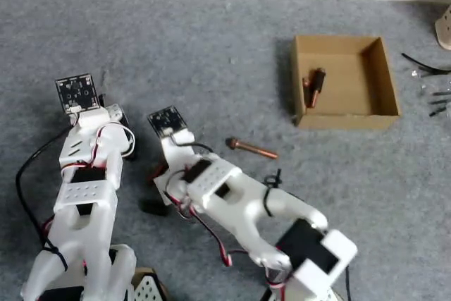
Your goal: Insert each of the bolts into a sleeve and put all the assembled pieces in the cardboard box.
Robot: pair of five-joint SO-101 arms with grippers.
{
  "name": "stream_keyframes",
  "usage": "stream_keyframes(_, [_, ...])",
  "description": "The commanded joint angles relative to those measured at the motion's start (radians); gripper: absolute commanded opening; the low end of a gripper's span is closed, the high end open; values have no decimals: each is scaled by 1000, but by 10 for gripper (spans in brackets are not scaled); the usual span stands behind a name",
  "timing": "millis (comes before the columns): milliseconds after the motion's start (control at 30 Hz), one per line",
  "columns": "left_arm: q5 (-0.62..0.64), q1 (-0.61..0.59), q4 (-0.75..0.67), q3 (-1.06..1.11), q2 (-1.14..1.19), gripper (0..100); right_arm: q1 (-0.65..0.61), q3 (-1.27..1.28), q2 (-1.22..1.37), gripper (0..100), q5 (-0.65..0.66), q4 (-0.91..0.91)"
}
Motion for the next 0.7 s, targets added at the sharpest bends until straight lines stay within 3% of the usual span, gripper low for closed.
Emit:
stream_keyframes(0, [12,-7,-17,-47,1,10,38,-143,79,74,-8,171])
stream_keyframes(233, [12,-7,-17,-47,1,10,39,-269,94,34,5,329])
stream_keyframes(333, [12,-7,-17,-47,1,10,47,-271,73,7,104,357])
stream_keyframes(567, [12,-7,-17,-48,1,10,176,-183,-255,5,133,344])
stream_keyframes(667, [12,-4,-17,-48,1,10,275,-73,-433,5,152,254])
